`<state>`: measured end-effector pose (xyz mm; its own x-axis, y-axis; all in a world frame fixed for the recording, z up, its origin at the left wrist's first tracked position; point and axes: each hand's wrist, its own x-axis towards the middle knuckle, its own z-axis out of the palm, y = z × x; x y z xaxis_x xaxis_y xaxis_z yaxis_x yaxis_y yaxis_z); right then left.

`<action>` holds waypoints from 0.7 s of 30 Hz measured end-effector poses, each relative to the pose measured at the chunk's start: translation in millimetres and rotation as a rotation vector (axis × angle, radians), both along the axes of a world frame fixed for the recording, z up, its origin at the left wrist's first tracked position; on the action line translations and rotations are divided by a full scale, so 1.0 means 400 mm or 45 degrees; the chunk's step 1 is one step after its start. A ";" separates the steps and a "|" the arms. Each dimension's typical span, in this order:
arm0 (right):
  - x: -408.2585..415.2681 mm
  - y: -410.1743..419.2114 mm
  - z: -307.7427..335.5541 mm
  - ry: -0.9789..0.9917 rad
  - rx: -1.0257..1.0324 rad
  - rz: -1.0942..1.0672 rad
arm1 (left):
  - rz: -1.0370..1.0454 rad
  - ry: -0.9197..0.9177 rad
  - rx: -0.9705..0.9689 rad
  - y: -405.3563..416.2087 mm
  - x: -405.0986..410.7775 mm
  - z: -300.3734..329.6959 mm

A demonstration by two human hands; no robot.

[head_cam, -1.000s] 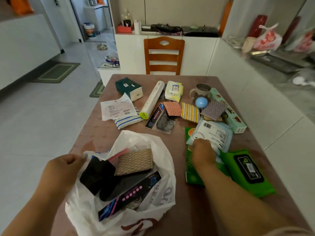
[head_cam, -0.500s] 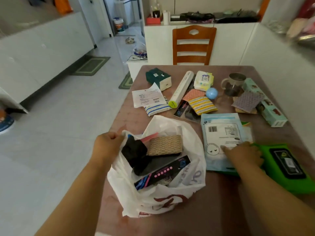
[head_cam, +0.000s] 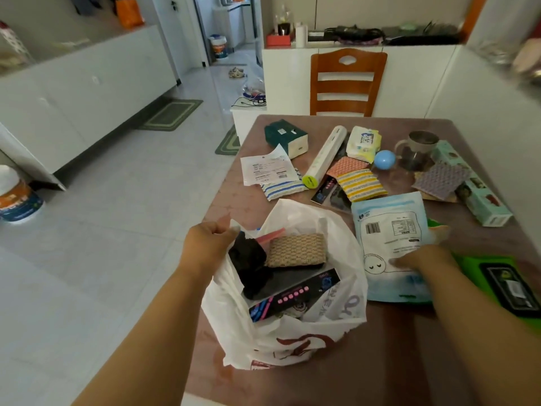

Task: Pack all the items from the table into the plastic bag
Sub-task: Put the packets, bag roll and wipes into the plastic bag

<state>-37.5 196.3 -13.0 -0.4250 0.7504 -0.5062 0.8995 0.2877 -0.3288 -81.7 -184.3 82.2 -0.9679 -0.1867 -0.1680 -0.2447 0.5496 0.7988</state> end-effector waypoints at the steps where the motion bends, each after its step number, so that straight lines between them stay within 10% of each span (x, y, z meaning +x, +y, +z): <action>1: 0.006 -0.023 0.033 0.147 -0.053 0.000 | -0.006 -0.002 0.007 -0.001 0.003 0.003; 9: 0.048 -0.160 0.355 1.081 0.154 0.209 | 0.055 -0.059 0.119 -0.023 0.016 0.027; 12: 0.029 -0.296 0.404 1.273 -0.178 0.463 | 0.164 -0.143 0.395 -0.042 0.011 0.033; 15: -0.016 -0.392 0.313 1.038 -0.375 0.845 | 0.262 -0.269 0.719 -0.068 0.006 0.035; 21: -0.028 -0.338 0.216 -0.011 0.090 1.674 | 0.327 -0.339 0.811 -0.090 0.011 0.040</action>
